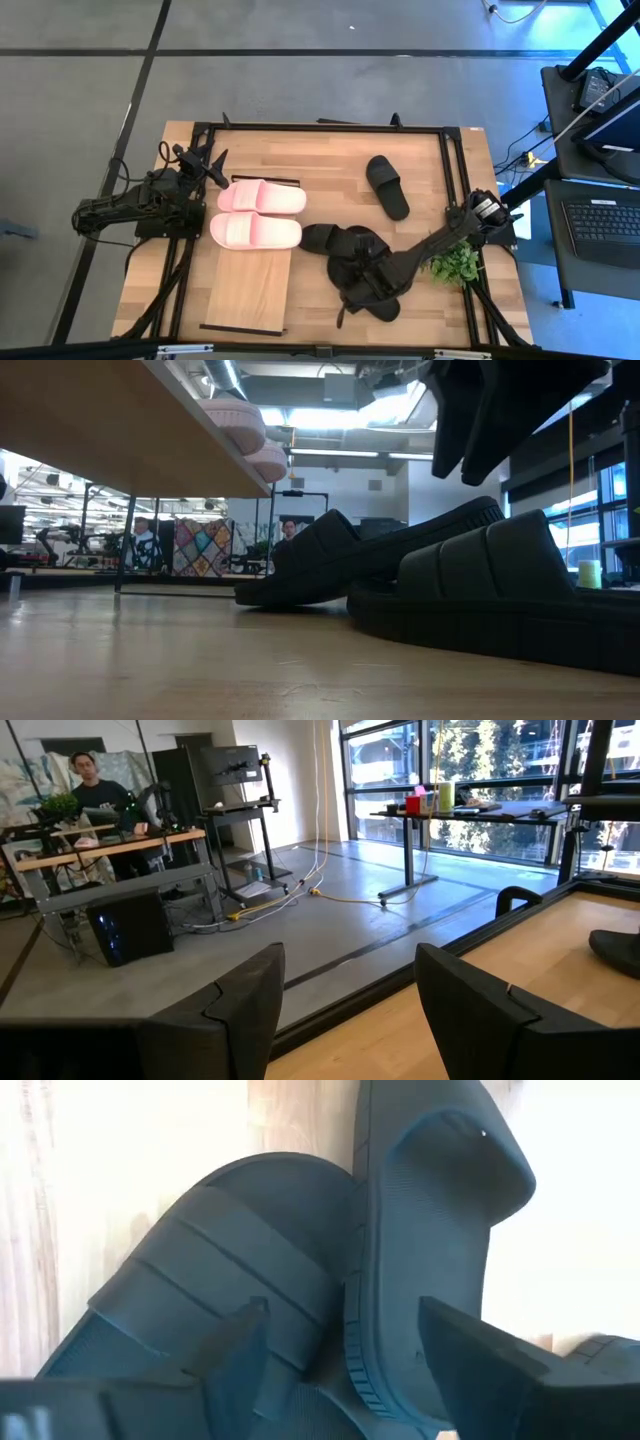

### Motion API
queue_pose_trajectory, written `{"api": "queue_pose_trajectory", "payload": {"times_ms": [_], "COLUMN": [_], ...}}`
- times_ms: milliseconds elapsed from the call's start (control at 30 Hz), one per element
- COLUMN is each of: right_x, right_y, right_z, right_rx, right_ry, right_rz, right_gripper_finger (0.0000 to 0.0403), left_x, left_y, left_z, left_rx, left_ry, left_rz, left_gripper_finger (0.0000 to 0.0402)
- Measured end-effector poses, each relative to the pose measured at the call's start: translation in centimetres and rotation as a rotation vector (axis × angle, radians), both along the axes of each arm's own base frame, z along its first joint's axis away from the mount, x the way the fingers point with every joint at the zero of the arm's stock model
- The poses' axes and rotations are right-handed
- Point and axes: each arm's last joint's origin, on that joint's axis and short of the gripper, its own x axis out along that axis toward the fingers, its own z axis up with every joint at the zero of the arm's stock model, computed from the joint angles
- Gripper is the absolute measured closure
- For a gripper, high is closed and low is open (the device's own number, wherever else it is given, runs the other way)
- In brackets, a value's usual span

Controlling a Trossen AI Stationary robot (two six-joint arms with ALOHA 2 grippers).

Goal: Pick and place slides into the shelf
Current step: Put the black slipper under the shelf

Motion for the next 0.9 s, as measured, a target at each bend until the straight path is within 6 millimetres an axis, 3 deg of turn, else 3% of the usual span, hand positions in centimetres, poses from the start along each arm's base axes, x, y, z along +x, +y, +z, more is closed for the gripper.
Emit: {"api": "queue_pose_trajectory", "payload": {"times_ms": [233, 433, 633, 900], "right_x": [-0.1, 0.0, 0.2, 0.5], "right_y": [0.6, 1.4, 1.5, 1.3], "right_z": [-0.3, -2.2, -4.6, -5.0], "right_rx": [-0.01, -0.076, -0.248, -0.268], "right_ry": [0.009, 0.087, 0.144, 0.16], "right_rz": [0.044, 0.171, 0.213, 0.2], "right_gripper_finger": [0.0107, 0.0119, 0.0136, 0.0152], "left_x": [0.0, 0.0, 0.0, 0.0], "left_y": [0.0, 0.0, 0.0, 0.0], "left_z": [0.0, 0.0, 0.0, 0.0], "left_rx": [0.0, 0.0, 0.0, 0.0], "left_ry": [0.0, 0.0, 0.0, 0.0], "left_rz": [0.0, 0.0, 0.0, 0.0], "left_gripper_finger": [0.0185, 0.0185, 0.0185, 0.0185]}}
